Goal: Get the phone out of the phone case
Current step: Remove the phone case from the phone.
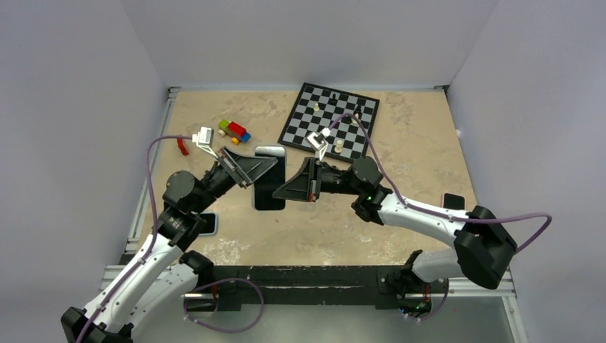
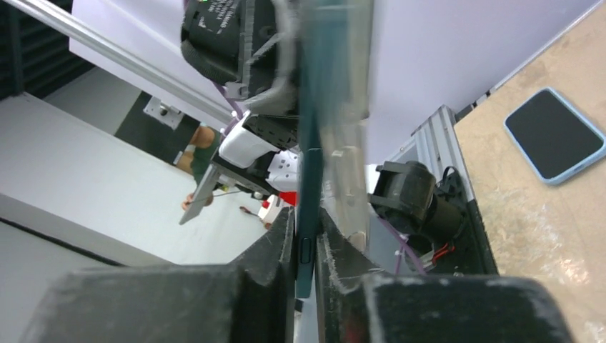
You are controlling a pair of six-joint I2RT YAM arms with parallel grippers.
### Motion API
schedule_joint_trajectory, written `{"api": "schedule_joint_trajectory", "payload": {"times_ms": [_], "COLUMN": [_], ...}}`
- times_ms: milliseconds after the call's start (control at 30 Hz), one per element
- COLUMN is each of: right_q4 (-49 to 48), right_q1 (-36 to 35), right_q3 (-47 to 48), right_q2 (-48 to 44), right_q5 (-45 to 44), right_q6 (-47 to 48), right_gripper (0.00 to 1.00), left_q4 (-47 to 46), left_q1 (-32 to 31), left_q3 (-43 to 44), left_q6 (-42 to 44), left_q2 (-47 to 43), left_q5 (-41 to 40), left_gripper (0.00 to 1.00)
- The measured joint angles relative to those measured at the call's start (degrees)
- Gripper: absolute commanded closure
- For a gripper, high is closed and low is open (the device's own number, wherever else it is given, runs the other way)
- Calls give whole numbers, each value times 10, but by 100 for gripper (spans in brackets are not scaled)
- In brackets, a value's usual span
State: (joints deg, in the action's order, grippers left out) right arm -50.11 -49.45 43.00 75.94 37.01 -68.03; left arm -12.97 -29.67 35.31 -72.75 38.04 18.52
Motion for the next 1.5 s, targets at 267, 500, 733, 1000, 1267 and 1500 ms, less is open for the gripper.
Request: {"api": "schedule_joint_trajectory", "payload": {"times_ms": [267, 500, 733, 1000, 1267, 1500], "right_q4": [-76, -130, -156, -157, -187, -218], "right_q1": [61, 84, 87, 87, 89, 89], "right_q3": [-23, -64, -67, -67, -68, -70], "right_q2": [5, -12, -52, -64, -62, -59], "right_q5": [16, 53, 98, 122, 128, 135], "right_q6": [-51, -100, -110, -110, -127, -141], "right_gripper": [100, 100, 100, 100, 100, 100], "left_q4": [28, 80, 154, 157, 157, 161], "left_q1": [-9, -10, -10, -11, -11, -11], "left_q3": [5, 8, 21, 21, 21, 21], "left_q6": [57, 138, 225, 244, 245, 247], "left_q2": [-7, -25, -82, -97, -88, -86], "left_q5": [96, 128, 128, 156, 169, 170], "left_gripper": [16, 21, 17, 25, 30, 29]}}
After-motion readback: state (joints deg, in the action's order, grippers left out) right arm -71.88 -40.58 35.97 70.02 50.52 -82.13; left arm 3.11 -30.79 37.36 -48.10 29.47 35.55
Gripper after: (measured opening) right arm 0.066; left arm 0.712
